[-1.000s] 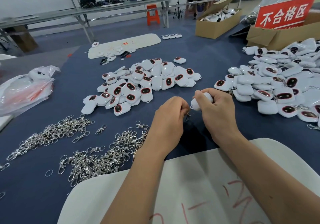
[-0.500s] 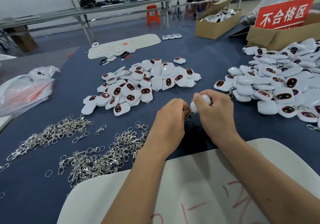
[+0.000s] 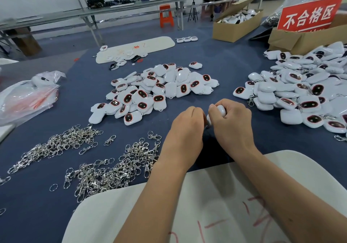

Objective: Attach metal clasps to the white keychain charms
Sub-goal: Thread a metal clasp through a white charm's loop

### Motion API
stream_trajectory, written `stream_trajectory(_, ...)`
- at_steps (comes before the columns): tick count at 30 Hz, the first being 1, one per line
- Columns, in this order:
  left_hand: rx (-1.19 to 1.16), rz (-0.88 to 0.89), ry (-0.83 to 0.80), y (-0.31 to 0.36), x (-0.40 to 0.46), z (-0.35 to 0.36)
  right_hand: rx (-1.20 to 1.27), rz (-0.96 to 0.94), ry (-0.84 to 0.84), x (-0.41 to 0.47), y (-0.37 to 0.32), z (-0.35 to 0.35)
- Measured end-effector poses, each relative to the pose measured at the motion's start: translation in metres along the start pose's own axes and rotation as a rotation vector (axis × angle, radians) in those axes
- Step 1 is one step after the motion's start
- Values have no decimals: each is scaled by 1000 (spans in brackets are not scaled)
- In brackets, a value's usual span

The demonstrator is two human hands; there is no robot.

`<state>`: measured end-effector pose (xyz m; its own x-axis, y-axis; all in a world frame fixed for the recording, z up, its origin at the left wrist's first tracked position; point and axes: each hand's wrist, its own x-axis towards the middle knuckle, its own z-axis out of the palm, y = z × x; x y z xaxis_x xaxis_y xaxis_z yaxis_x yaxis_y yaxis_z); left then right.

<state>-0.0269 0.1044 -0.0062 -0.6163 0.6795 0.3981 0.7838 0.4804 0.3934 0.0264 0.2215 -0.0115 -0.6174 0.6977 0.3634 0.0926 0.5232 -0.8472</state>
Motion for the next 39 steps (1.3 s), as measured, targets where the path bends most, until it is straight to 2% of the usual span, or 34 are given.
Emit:
stream_trajectory(4, -35, -3, 15, -2, 1, 1, 19, 25, 1, 2, 3, 0)
stream_trajectory(11, -345, 3, 162, -8, 4, 3, 286, 186, -10, 8, 8, 0)
stream_trajectory(14, -509, -55, 187, -9, 3, 3, 445, 247, -30, 10, 7, -1)
stream_trajectory(18, -699, -181, 135, -8, 4, 3, 642, 306, -106, 9, 5, -4)
stream_trajectory(23, -871, -245, 142, -3, 6, 3, 710, 300, -129, 8, 3, -5)
stream_trajectory(33, -954, -342, 275, -7, 5, 0, 826, 207, -262, 6, 9, -4)
stream_trajectory(39, -606, -235, 371, -13, 3, -3, 739, 166, -376, 2, 9, -7)
